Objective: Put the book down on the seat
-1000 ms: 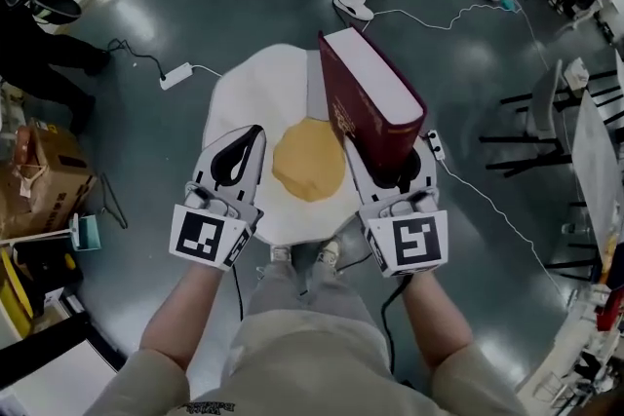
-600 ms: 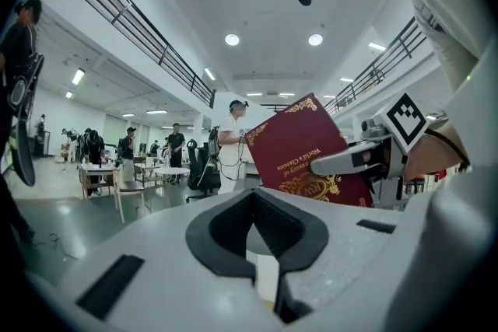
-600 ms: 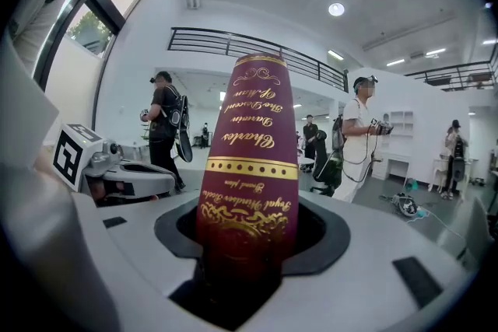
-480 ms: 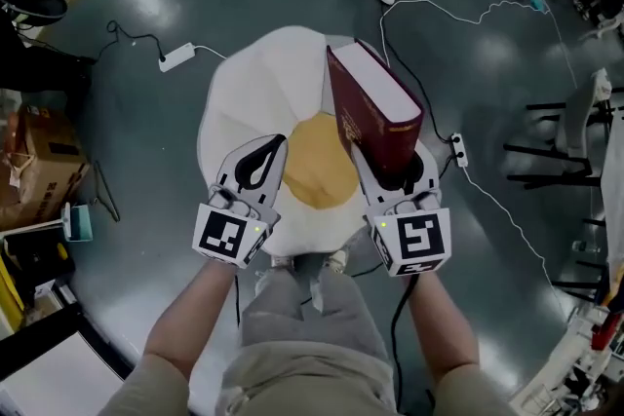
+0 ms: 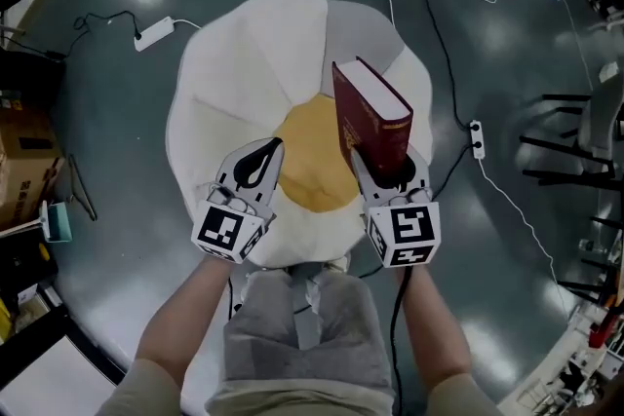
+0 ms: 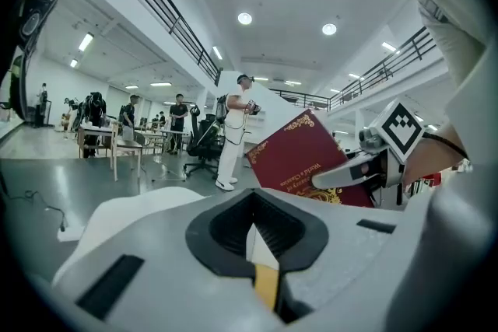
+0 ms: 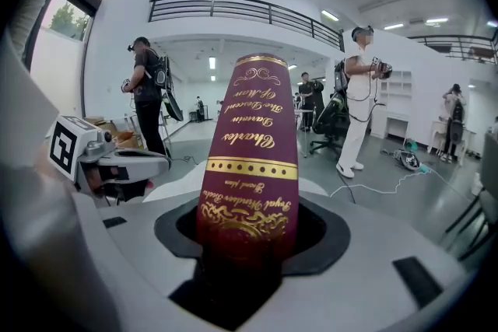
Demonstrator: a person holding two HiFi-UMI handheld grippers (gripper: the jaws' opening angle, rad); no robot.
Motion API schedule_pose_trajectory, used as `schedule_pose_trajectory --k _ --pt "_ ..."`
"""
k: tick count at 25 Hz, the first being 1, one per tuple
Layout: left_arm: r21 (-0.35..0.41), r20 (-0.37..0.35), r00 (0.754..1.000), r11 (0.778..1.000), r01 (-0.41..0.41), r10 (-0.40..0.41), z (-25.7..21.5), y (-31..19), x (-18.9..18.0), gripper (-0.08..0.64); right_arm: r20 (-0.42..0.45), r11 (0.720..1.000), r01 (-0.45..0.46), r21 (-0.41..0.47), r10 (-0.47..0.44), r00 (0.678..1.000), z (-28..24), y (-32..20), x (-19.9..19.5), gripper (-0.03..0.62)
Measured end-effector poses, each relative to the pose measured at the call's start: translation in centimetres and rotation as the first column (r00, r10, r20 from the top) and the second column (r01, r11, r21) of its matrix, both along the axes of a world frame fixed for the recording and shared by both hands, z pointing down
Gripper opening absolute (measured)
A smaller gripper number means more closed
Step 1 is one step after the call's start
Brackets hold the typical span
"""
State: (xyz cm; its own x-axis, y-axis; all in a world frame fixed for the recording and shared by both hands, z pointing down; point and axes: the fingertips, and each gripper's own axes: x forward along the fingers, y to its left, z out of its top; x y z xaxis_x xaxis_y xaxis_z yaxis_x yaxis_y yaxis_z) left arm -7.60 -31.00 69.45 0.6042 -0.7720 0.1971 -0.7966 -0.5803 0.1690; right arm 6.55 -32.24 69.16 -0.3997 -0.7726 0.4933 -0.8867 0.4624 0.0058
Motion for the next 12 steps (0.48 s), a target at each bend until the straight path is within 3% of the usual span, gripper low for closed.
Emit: schedule_pose_trajectory --k 12 --pt "-0.120 0.002 0.998 0.991 -0.068 0.069 18.2 1.1 2.3 0.005 0.088 0.975 0.003 -0.224 0.018 0.996 19.3 2.1 -0.1 0.229"
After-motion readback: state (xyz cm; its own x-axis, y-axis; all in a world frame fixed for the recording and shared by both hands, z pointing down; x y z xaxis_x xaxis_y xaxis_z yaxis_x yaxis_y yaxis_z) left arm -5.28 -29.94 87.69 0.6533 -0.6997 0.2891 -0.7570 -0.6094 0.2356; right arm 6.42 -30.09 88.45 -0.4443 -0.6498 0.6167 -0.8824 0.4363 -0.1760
